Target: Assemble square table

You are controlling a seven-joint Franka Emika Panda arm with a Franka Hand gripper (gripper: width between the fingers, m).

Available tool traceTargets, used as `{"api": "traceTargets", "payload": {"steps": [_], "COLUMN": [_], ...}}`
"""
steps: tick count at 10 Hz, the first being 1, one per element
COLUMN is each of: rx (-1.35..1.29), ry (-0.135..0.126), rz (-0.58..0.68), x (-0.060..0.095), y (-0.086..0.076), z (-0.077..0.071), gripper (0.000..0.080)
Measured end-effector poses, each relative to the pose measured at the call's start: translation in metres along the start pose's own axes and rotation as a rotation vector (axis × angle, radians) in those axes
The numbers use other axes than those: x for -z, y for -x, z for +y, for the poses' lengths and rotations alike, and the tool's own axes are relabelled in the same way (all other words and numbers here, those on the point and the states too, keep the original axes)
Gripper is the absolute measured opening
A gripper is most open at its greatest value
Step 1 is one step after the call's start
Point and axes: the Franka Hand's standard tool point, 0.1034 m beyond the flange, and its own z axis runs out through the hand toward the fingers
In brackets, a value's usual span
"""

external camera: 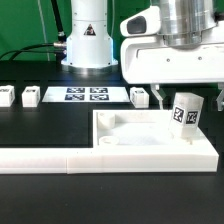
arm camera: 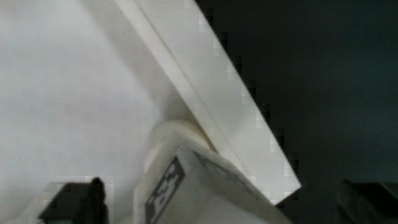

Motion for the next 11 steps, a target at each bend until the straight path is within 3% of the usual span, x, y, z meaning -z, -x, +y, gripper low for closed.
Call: {"api": "traceTargets", "payload": {"steps": [5, 9, 11], "rx": [0.581, 0.806, 0.802], "ry": [0.077, 0.086, 0.086], "rz": [0.023, 0.031, 0.031], "x": [0.0004, 0.0003, 0.0001], "y": [-0.0007, -0.0036, -0.0032], "z": [-0.0005, 0.0013, 0.0007], "gripper": [0.0649, 0.0649, 0.0396]}}
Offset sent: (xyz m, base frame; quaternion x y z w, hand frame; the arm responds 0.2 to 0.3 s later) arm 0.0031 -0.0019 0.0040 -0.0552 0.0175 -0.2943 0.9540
